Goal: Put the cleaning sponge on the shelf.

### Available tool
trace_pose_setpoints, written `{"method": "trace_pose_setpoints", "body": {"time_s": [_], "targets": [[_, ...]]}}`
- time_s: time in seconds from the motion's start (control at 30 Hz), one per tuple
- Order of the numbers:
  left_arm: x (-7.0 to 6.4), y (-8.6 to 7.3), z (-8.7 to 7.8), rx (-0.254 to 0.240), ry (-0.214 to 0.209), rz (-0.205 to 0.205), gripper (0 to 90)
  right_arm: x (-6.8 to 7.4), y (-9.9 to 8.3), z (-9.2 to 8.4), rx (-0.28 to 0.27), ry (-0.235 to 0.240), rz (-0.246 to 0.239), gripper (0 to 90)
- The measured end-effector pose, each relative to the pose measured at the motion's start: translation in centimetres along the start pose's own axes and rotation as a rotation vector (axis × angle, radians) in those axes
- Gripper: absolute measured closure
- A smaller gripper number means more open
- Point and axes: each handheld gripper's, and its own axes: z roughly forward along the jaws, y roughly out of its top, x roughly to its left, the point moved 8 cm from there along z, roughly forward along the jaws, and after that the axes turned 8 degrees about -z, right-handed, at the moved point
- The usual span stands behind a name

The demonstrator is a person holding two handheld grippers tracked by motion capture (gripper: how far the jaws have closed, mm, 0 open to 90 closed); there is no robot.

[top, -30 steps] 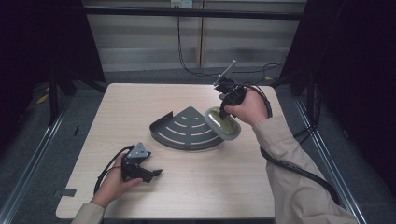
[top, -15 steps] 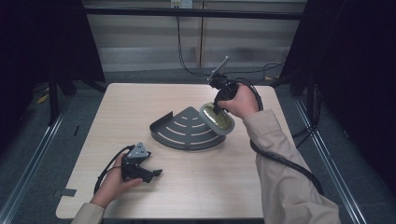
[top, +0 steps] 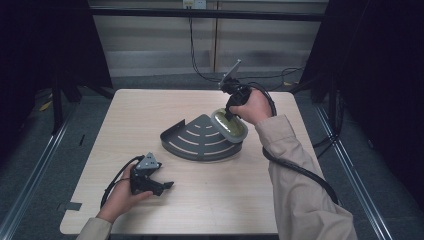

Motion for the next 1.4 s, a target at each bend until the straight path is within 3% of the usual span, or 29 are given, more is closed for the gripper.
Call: {"method": "trace_pose_setpoints", "body": {"time_s": [0.8,1.4], "targets": [[0.0,0.0,0.0,-0.001,0.000,0.000,13.9,0.3,1.4,3.7,0.004,0.021,0.001,71.8],[0.0,0.0,0.0,-0.003,-0.002,0.000,13.9,0.3,1.0,5.8,0.018,0.030,-0.010,71.7]]}}
